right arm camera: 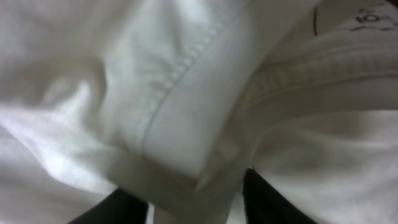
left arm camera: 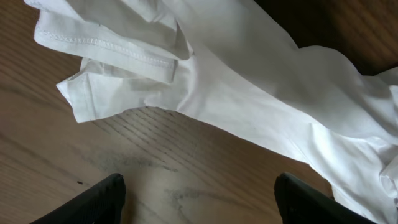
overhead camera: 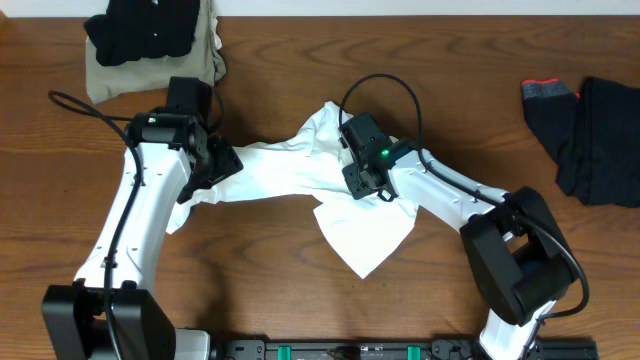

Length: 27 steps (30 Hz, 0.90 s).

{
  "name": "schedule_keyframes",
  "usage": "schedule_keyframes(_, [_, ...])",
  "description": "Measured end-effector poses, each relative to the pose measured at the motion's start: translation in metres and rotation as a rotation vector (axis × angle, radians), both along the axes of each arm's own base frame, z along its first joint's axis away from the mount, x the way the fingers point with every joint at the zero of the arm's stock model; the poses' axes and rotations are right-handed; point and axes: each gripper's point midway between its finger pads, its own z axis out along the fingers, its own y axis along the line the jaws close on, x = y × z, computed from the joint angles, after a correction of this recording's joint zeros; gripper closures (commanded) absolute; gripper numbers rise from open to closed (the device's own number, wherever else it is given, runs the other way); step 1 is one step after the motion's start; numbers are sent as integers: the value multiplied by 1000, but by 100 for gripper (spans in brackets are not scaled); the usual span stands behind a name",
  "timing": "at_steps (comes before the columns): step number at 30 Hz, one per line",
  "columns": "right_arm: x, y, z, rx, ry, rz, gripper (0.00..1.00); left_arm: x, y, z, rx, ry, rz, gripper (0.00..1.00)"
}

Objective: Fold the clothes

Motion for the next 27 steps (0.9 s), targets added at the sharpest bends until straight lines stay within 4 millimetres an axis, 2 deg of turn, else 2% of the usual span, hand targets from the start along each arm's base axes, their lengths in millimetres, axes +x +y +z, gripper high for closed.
schedule_keyframes(2, [3,0,1,0,-15,-5,80,0,0,0,0,0,0,21])
schedule_keyframes(7, [13,-5,3,1,-44,-32,97,0,0,0,0,0,0,23])
schedule_keyframes(12, [30,-15,10,16,-77,-73,99,1,0,0,-1,-5,0,23])
schedule_keyframes(17, [69,-31,26,79,-177,-166,99,9,-1,2,-2,-37,-5,23])
schedule_keyframes(21, [95,-54,37,110,-246,-248,99,14,-1,3,2,-56,-27,23])
schedule_keyframes(27, [127,-101,55,86,-340,-372,98,21,1,5,17,-84,-38,23])
